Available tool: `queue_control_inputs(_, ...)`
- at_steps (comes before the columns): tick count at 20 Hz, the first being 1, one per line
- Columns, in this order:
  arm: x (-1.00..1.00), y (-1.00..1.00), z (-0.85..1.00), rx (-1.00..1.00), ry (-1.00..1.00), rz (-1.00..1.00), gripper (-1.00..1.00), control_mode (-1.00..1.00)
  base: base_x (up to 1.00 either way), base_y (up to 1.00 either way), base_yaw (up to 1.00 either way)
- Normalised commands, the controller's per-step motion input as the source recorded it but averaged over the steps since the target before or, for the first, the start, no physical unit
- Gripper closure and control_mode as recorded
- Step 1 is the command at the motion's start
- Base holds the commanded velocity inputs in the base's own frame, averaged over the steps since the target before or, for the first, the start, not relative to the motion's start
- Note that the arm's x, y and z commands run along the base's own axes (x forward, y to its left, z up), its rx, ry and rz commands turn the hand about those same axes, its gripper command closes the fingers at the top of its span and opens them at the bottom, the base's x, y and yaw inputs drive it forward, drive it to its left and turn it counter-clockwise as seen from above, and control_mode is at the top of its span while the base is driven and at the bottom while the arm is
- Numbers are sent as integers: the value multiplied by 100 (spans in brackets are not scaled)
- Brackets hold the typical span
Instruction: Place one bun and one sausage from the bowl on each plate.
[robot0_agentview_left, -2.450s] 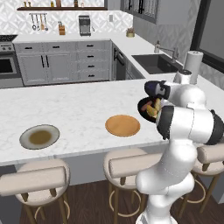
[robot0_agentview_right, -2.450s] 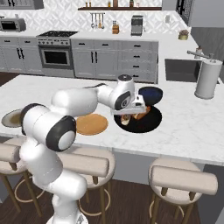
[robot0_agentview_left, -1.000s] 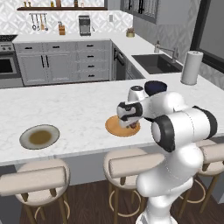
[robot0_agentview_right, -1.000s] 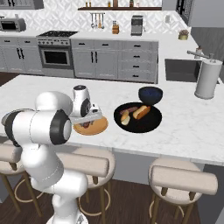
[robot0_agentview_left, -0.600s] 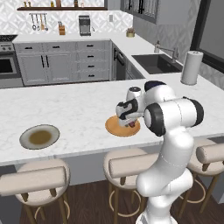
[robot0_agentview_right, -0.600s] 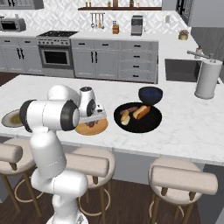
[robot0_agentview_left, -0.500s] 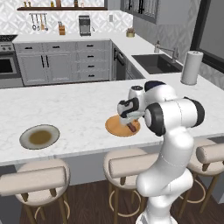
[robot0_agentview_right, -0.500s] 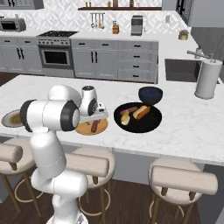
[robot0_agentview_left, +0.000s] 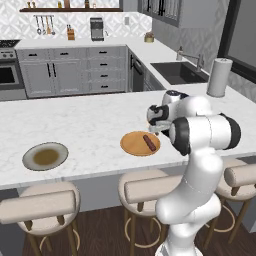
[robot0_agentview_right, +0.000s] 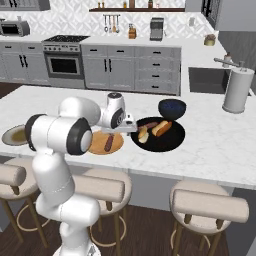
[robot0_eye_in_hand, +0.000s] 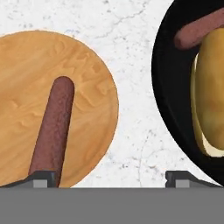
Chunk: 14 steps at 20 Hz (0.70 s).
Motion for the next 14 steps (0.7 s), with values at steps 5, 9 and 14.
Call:
queue_control_inputs(5, 58, -100, 23, 3, 19, -48, -100, -100, 0, 0, 0)
queue_control_inputs(9, 66, -71, 9, 2, 12, -23, -100, -100, 0, 0, 0)
queue_control_inputs(14, 27, -31, -14, 11, 1, 0, -100, -100, 0, 0, 0)
